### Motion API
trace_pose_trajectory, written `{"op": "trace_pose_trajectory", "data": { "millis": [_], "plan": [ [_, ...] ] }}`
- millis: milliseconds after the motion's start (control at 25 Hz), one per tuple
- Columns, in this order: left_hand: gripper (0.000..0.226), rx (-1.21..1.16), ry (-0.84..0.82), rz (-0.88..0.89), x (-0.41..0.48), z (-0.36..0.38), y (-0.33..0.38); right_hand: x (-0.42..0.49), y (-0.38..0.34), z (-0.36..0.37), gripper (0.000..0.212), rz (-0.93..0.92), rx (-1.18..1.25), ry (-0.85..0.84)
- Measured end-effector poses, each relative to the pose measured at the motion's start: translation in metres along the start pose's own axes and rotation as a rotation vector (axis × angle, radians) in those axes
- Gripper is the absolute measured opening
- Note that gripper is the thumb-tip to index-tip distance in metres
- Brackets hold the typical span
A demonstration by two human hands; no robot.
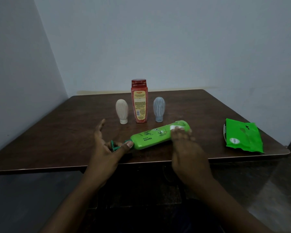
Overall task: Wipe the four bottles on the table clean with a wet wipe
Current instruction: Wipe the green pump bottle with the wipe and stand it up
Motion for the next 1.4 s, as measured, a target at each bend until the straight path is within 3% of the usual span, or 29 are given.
{"op": "trace_pose_trajectory", "data": {
  "millis": [120,200,400,520,600,760,840,960,1080,1160,1280,1400],
  "plan": [
    [0.109,-0.016,0.011,-0.007,0.000,-0.001,0.002,-0.010,-0.040,-0.018,0.058,-0.389,0.087,0.053],
    [0.109,-0.014,0.002,-0.003,0.001,0.000,0.002,-0.010,-0.041,-0.020,0.056,-0.479,0.105,0.080],
    [0.109,0.013,-0.003,0.008,0.003,0.001,0.000,0.010,0.032,0.010,0.057,0.091,0.048,-0.009],
    [0.112,0.001,-0.001,0.028,0.002,0.001,-0.001,0.018,0.043,0.016,0.056,0.221,0.004,-0.059],
    [0.115,-0.021,-0.003,0.036,0.001,0.002,-0.001,0.012,0.019,0.011,0.059,0.134,0.020,-0.061],
    [0.121,-0.044,-0.017,0.060,-0.002,0.005,0.002,-0.015,-0.055,-0.012,0.061,-0.372,0.124,-0.050],
    [0.121,-0.076,-0.026,0.071,-0.003,0.006,0.005,-0.015,-0.062,-0.017,0.059,-0.487,0.143,-0.010],
    [0.118,-0.184,-0.041,0.022,0.000,0.010,0.001,0.001,-0.027,-0.005,0.062,-0.270,0.075,0.014],
    [0.120,-0.162,-0.077,0.013,0.008,0.011,-0.002,0.019,0.021,0.012,0.064,0.022,-0.060,-0.032],
    [0.122,-0.130,-0.124,0.002,0.013,0.014,-0.001,0.026,0.032,0.017,0.065,0.110,-0.098,-0.068],
    [0.125,-0.121,-0.154,-0.011,0.017,0.016,-0.001,0.029,0.016,0.010,0.070,0.106,-0.027,-0.036],
    [0.124,-0.183,-0.141,-0.049,0.021,0.016,-0.004,0.027,-0.034,0.002,0.071,-0.173,0.095,-0.045]
  ]
}}
Point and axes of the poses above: each hand's wrist, its own x-axis towards the middle knuckle, its own z-axis out of the palm, y = z × x, the point moved 6 cm from there along x, towards the middle knuckle, and after that the axes turned 14 degrees about -x, right-handed, at the moved point
